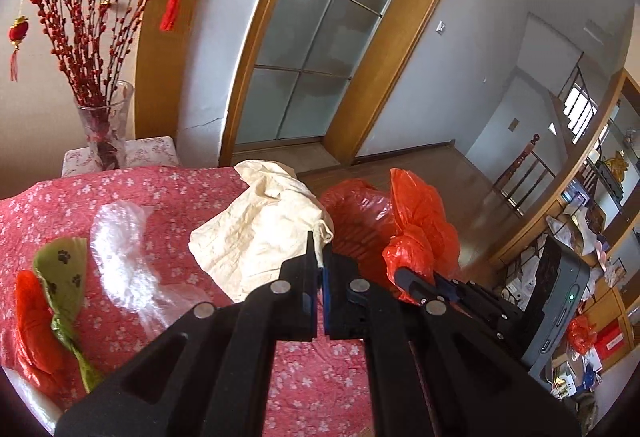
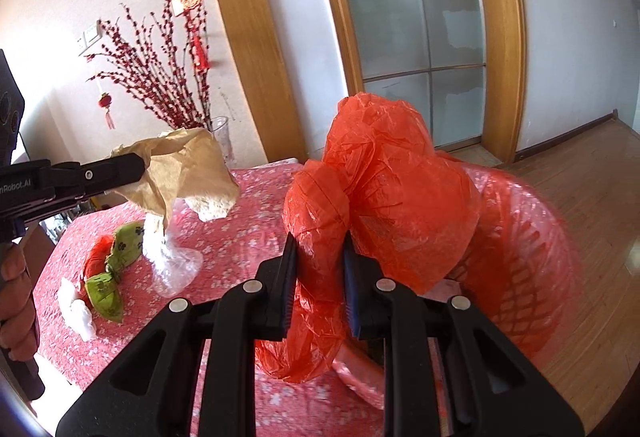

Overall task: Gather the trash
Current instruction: 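Carry the orange bag and cream cloth over the trash basket with both tools, then open both tools to drop the orange bag and cream cloth into the basket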

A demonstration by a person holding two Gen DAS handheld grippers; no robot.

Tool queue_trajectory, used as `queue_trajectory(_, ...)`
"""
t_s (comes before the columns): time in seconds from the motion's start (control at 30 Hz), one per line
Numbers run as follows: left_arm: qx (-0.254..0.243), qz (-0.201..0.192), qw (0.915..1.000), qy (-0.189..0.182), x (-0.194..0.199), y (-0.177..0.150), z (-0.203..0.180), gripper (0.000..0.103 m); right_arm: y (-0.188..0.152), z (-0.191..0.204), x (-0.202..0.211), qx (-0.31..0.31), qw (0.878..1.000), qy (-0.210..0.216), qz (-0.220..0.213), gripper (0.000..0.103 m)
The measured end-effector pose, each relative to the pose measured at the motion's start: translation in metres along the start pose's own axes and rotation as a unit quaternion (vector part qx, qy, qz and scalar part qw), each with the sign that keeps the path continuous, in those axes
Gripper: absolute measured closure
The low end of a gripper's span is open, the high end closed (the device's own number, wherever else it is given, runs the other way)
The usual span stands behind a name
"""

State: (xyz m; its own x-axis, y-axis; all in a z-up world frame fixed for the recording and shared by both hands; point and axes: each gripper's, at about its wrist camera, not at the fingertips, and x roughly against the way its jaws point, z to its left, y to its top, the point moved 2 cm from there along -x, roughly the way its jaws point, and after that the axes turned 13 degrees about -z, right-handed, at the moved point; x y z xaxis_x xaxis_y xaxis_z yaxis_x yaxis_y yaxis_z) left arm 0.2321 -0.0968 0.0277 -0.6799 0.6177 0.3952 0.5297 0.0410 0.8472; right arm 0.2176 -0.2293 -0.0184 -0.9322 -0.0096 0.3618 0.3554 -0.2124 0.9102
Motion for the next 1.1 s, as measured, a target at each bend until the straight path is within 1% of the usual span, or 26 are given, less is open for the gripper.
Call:
queue_trajectory(0.23,-0.005,0.013,0.9992,-0.037,-0.026,-0.009,-0.032,0.1,0.003,-0.034,0.007,-0.02,0.999,-0.03,-0.004,0.082)
queue_trajectory(0.47,-0.007,0.032,0.9976,-0.061,-0.051,-0.022,-0.057,0.1,0.001,-0.065,0.014,-0.038,0.998,-0.059,-0.004,0.082)
queue_trajectory(0.7,-0.015,0.049,0.9958,-0.076,-0.07,-0.034,-0.077,0.1,0.0,-0.088,0.018,-0.049,0.996,-0.079,-0.005,0.082)
queue_trajectory(0.83,-0.016,0.056,0.9949,-0.082,-0.077,-0.039,-0.082,0.1,-0.001,-0.096,0.019,-0.054,0.995,-0.086,-0.006,0.082)
queue_trajectory(1.1,-0.01,0.073,0.9935,-0.087,-0.093,-0.049,-0.088,0.099,0.0,-0.099,0.01,-0.055,0.994,-0.092,-0.004,0.081)
